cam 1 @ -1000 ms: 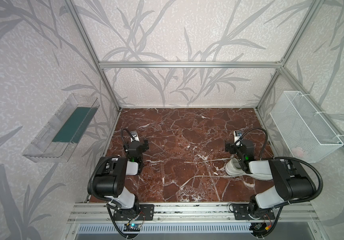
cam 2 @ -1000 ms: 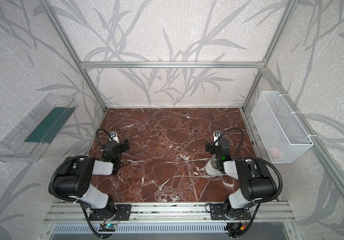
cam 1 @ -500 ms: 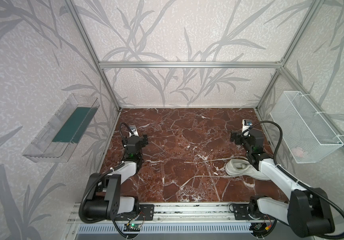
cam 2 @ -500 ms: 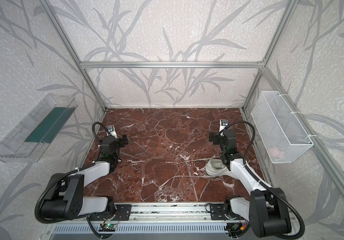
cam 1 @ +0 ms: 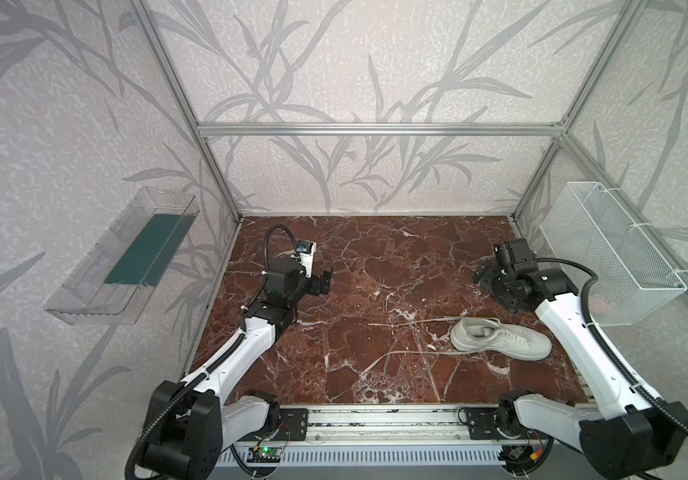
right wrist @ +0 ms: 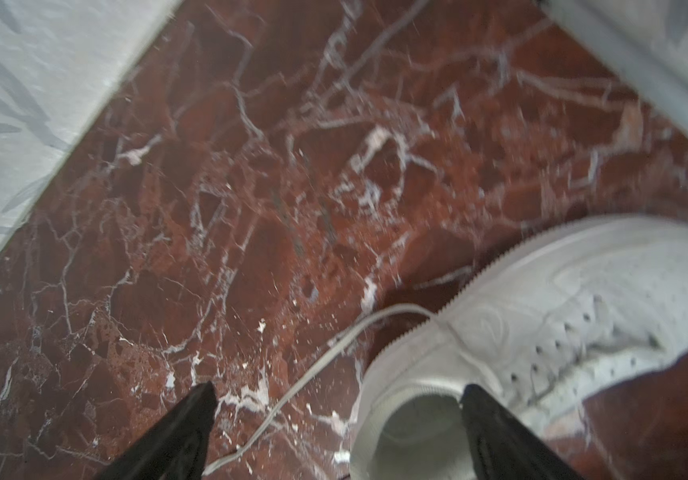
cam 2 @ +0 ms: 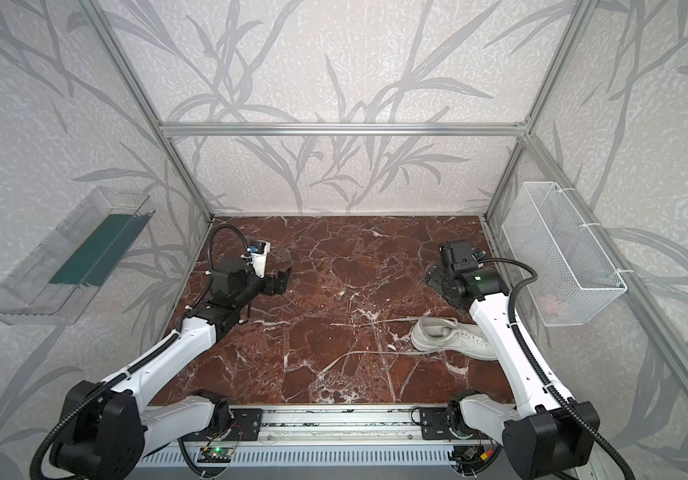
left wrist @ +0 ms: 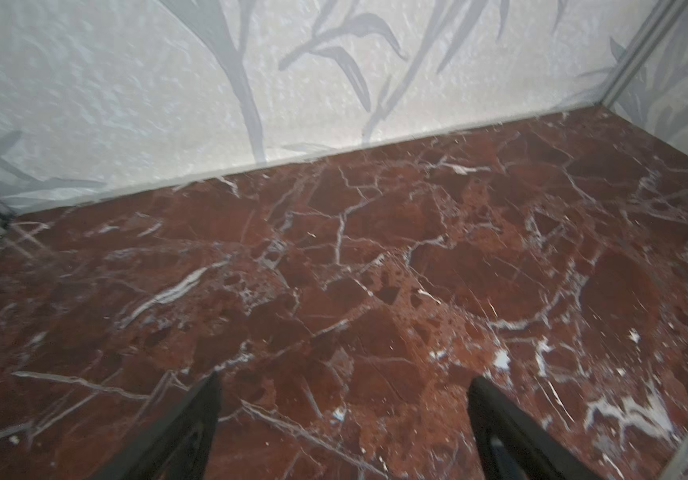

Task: Tie the shoes

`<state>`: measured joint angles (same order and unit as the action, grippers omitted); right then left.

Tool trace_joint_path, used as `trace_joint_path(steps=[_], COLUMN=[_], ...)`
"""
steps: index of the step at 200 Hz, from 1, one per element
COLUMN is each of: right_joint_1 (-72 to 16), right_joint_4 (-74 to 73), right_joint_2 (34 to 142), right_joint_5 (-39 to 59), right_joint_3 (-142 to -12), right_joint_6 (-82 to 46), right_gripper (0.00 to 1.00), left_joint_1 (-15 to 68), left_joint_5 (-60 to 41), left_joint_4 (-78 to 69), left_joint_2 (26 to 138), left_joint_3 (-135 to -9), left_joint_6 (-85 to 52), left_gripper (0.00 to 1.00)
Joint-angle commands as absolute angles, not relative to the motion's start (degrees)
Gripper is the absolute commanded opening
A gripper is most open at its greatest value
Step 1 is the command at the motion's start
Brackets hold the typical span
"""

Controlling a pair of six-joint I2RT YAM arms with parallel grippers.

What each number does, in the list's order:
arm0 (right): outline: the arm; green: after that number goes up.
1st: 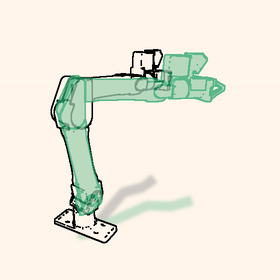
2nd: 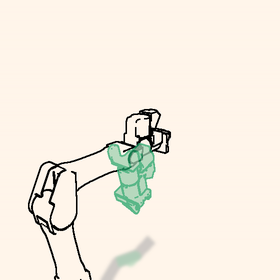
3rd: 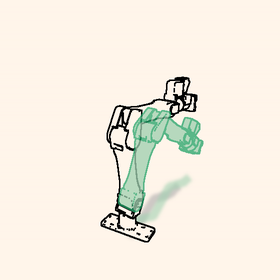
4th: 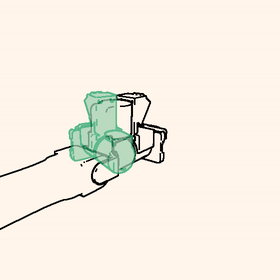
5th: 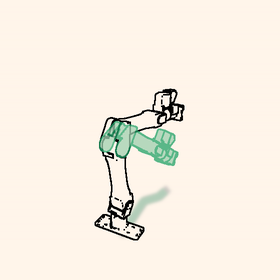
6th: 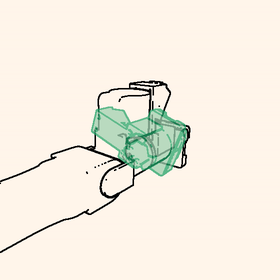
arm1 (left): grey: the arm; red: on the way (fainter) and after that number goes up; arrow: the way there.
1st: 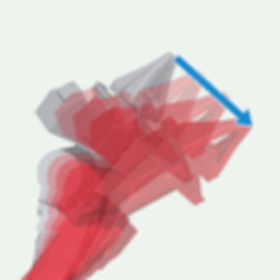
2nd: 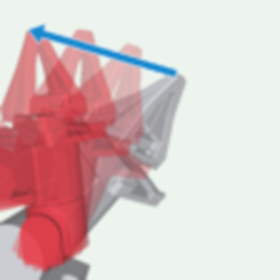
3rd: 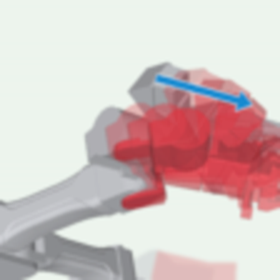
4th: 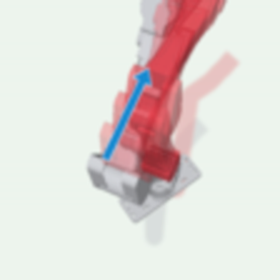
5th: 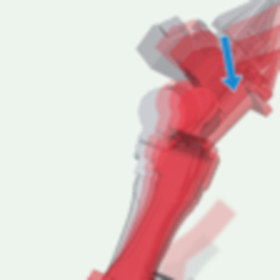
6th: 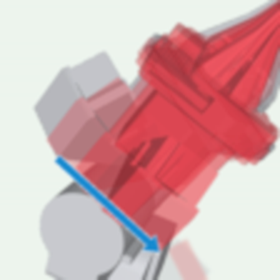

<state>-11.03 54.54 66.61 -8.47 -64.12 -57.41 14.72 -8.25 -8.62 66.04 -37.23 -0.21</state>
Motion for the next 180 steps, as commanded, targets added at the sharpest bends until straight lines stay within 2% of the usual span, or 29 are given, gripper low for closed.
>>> trace_joint_path(steps=[1,49,84,180], right_joint_1=[-11.88,-13.18,-13.18,-12.76], right_joint_4=[63.14,61.6,60.5,55.34], right_joint_2=[64.25,67.48,69.32,80.04], right_joint_5=[-0.71,1.53,1.69,-1.23], right_joint_3=[-59.77,-58.91,-57.14,-57.76], right_joint_6=[-75.03,-81.79,-85.9,-81.85], right_gripper=[0.87,0.78,0.66,0.53], left_joint_1=[15.81,17.73,18.78,19.6], left_joint_5=[-12.91,-12.37,-11.67,-10.01], left_joint_4=[-7.92,-10.32,-11.2,-12.29], left_joint_2=[64.68,66.09,67.79,70.21], left_joint_3=[-34.91,-33.08,-33.24,-33.75], left_joint_6=[0.29,-0.26,0.02,0.7], left_gripper=[0.94,0.94,0.93,0.93])
